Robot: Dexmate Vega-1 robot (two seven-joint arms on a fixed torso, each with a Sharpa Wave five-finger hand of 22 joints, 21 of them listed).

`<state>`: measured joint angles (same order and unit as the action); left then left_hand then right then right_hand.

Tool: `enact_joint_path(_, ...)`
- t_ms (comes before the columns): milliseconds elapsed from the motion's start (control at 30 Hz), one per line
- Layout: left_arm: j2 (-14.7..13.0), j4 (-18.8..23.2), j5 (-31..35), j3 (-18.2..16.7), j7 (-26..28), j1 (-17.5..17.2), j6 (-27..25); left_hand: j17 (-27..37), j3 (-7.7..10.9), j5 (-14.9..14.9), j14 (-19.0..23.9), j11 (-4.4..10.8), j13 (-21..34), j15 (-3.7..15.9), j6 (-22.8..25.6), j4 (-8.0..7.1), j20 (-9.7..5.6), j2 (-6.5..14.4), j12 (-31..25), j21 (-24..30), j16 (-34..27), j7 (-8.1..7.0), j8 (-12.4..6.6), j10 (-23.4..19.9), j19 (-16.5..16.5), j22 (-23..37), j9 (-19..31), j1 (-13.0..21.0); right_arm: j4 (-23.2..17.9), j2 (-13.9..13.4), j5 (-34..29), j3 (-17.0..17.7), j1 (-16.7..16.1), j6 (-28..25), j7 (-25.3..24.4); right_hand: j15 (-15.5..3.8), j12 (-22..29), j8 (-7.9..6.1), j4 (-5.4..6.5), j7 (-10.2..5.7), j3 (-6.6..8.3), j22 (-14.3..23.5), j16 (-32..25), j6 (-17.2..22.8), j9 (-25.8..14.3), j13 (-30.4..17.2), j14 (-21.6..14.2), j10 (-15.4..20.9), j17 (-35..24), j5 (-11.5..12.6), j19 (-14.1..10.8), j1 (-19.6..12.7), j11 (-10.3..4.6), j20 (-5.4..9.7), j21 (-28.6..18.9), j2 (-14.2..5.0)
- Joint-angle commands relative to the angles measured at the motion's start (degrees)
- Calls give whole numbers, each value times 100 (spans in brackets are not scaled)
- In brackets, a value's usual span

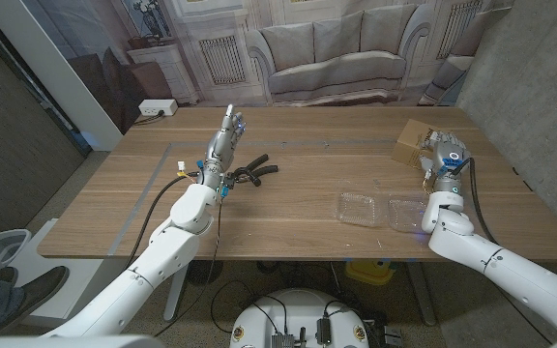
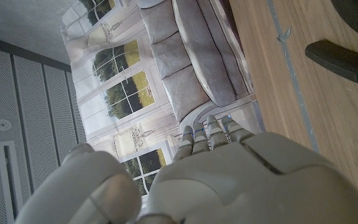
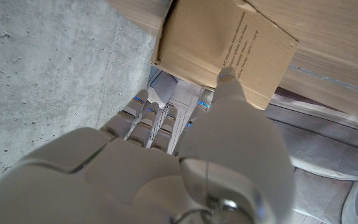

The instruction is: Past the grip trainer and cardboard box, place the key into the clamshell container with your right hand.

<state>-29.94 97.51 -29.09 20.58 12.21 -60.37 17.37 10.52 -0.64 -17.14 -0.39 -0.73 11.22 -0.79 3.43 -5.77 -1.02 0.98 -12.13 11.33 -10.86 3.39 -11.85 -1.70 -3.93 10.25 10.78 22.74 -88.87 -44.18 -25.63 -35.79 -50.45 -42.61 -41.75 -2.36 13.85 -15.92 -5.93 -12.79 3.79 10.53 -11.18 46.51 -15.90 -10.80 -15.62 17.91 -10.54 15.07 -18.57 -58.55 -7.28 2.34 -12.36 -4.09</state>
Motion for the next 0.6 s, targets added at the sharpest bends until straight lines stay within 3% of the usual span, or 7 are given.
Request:
enact_joint_path(33,-7,49,-2,-13,36,-45,3,19,-30,-10,40,4,6,-14,57,-15,20,8,8,15,-19,-16,17,-59,12,12,15,12,222,107,-54,-31,35,239,-341,-386,20,-71,-23,1,-21,30,-35,105,-47,-32,-88,62,-37,36,-97,-55,-7,392,-41,3)
enact_joint_path(600,50,4,-1,13,33,-5,36,19,-47,-10,43,-5,6,-11,60,-15,23,15,10,16,-20,-29,18,-59,12,12,15,17,456,228,-35,24,61,484,-713,-430,89,-376,-20,6,-65,46,-95,469,-268,-57,-332,282,-85,83,-262,-75,-72,361,-90,-5)
